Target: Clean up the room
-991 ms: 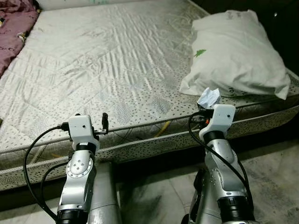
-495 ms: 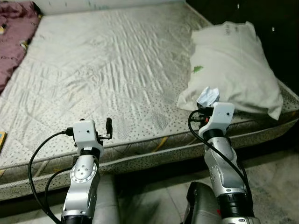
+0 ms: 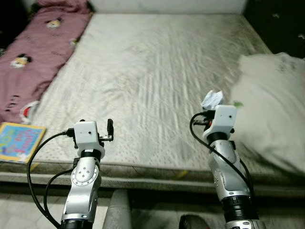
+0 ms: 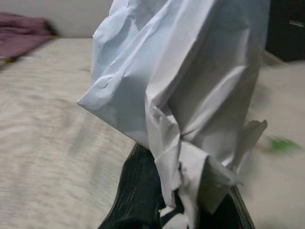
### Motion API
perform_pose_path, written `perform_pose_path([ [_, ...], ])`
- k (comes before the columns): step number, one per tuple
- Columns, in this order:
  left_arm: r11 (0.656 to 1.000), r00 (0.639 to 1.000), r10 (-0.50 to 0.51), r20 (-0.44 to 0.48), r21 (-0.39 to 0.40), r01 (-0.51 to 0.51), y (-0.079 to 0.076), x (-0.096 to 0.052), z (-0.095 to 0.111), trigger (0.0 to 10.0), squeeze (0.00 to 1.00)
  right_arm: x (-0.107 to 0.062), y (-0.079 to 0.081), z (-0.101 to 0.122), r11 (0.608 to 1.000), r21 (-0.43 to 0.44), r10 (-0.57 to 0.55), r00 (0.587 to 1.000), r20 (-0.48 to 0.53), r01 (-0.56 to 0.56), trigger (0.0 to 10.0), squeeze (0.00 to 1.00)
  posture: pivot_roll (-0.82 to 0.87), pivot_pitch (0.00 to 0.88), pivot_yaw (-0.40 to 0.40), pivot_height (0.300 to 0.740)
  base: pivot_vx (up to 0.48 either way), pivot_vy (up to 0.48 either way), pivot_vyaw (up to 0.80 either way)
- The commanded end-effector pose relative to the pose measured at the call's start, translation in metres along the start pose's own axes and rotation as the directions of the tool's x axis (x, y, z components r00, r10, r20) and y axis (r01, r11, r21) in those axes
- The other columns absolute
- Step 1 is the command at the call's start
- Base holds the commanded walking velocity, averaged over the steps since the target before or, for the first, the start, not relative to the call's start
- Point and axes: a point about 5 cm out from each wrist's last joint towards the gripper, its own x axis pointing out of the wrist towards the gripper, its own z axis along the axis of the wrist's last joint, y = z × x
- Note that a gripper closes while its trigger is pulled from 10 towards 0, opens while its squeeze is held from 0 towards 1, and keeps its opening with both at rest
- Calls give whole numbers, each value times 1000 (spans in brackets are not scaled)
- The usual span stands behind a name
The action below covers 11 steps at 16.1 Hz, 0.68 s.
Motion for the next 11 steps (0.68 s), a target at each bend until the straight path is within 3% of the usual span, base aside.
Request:
perform_pose_path([
  [1,1000,1000,-3,1,4,3,0,0,1,10000,0,-1,-1,3,1000,-14,7,1000,24,-7,10000,0,85,0,12,684,0,0,0],
  [6,1000,1000,-9,2,0,9,-1,-1,1,10000,0,3,-10,2,998,-28,-52,999,11,52,10000,0,85,0,8,740,0,0,0],
  [11,999,999,-31,-23,-7,31,-5,-1,-3,10000,0,2,-7,0,999,-25,-44,999,8,44,10000,0,84,0,9,740,0,0,0],
])
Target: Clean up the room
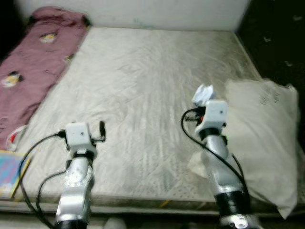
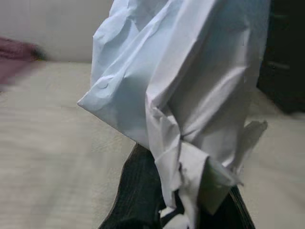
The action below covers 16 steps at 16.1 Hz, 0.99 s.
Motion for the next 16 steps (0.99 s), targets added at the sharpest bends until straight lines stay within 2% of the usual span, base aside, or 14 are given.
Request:
perform_pose_path([
  [1,999,999,-44,9,-9,44,-7,-1,1,10000,0,0,-8,-3,999,5,-31,999,-14,32,10000,0,83,0,9,740,0,0,0],
  [4,999,998,-51,32,20,50,-7,-1,4,10000,0,-1,-5,-7,1000,16,-19,999,-31,19,10000,0,83,0,8,740,0,0,0],
  [8,996,995,-85,61,47,82,-10,0,7,10000,0,-5,0,-27,996,79,-32,984,-178,47,10000,0,83,0,7,740,0,0,0],
  [10,995,994,-95,60,42,93,-8,1,7,10000,0,-4,14,-24,998,-9,59,989,-138,-61,10000,0,83,0,5,740,0,0,0],
  [11,994,993,-105,54,26,104,-8,2,7,10000,0,-6,23,-24,992,56,119,982,-145,-112,10000,0,83,0,4,740,0,0,0],
  [13,993,991,-116,66,30,114,-7,3,8,10000,0,-4,23,-20,997,14,78,990,-118,-77,10000,0,86,0,2,740,0,0,0],
  [14,995,993,-99,61,23,98,-6,2,7,10000,0,-6,21,-25,997,30,71,987,-146,-68,10000,0,92,0,3,740,0,0,0],
  [15,997,995,-81,56,21,79,-4,2,5,10000,0,-6,21,-26,997,23,71,987,-144,-68,10000,0,92,0,3,740,0,0,0],
  [16,998,998,-58,32,4,58,0,1,1,10000,0,-7,23,-24,994,59,96,988,-118,-90,10000,0,91,0,5,740,0,0,0],
])
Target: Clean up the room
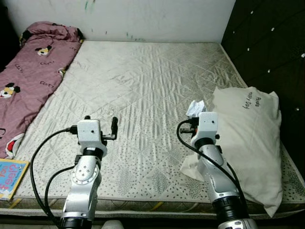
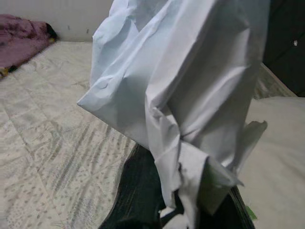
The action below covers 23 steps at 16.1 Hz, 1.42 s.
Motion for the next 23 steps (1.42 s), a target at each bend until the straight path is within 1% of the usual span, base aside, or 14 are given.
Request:
perform_pose_path([
  [1,1000,999,20,-30,-12,-20,4,-1,-5,10000,0,0,0,3,1000,9,14,1000,18,-14,10000,0,91,0,5,740,0,0,0],
  [3,999,997,27,-68,-39,-30,6,-1,-12,10000,0,1,0,0,1000,9,-12,1000,14,12,10000,0,83,0,2,740,0,0,0],
  [4,999,997,28,-67,-39,-31,6,-1,-12,10000,0,1,0,0,1000,7,-13,1000,15,13,10000,0,83,0,1,740,0,0,0],
  [5,998,998,15,-56,-59,-19,5,0,-10,10000,0,2,0,0,1000,7,-10,1000,15,10,10000,0,88,0,-2,740,0,0,0],
  [6,997,999,-18,-45,-74,15,2,1,-8,10000,0,2,-1,-1,1000,8,-11,1000,13,11,10000,0,92,0,-4,740,0,0,0],
  [7,997,999,-25,-43,-76,21,1,2,-7,10000,0,2,-1,0,1000,12,-11,1000,13,11,10000,0,95,0,-6,740,0,0,0],
  [9,998,999,-33,-34,-63,31,-2,5,-5,10000,0,5,0,1,1000,30,-8,1000,25,7,10000,0,102,0,-5,740,0,0,0],
  [13,997,998,-53,-28,-63,51,-4,7,-3,10000,0,7,2,4,1000,27,-14,999,43,13,10000,0,100,0,-6,740,0,0,0],
  [17,996,998,-57,-37,-64,55,-4,7,-4,10000,0,7,-5,2,999,21,-44,998,39,43,10000,0,98,0,-9,740,0,0,0],
  [23,998,998,-43,-38,-54,41,-3,6,-5,10000,0,7,-6,0,998,0,-57,998,31,57,10000,0,102,0,-13,740,0,0,0],
])
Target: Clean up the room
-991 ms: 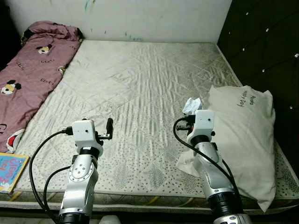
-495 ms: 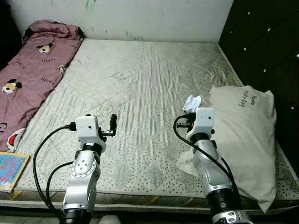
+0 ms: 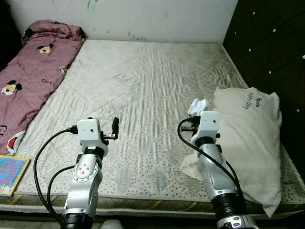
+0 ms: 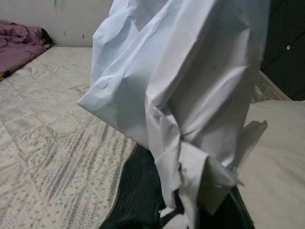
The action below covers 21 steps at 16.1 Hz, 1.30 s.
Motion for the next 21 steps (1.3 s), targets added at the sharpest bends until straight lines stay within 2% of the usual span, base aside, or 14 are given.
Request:
perform_pose_path([
  [1,1000,1000,1,-8,16,0,1,1,0,10000,0,3,-2,3,1000,-3,-15,1000,9,15,10000,0,104,0,-14,740,0,0,0],
  [3,1000,1000,1,-8,19,-1,1,1,0,10000,0,4,-3,2,1000,-5,-21,1000,6,21,10000,0,105,0,-15,740,0,0,0],
  [5,1000,1000,5,-7,21,-5,1,2,0,10000,0,4,-3,4,1000,9,-19,1000,22,19,0,0,105,0,-16,740,0,0,0],
  [6,1000,1000,6,-6,22,-5,1,3,0,10000,0,4,-3,4,1000,9,-18,1000,23,17,0,0,105,0,-18,740,0,0,0],
  [7,1000,1000,6,-5,22,-6,1,3,0,10000,0,5,-3,4,1000,4,-17,1000,22,16,9216,0,105,0,-18,740,0,0,0],
  [8,1000,1000,5,-2,23,-5,0,3,1,10000,0,6,-3,4,1000,-3,-15,1000,19,15,10000,0,106,0,-21,740,0,0,0],
  [21,1000,1000,0,-4,-2,0,-1,4,0,10000,0,5,-2,1,1000,8,-17,1000,3,17,10000,0,104,0,-17,740,0,33,0],
])
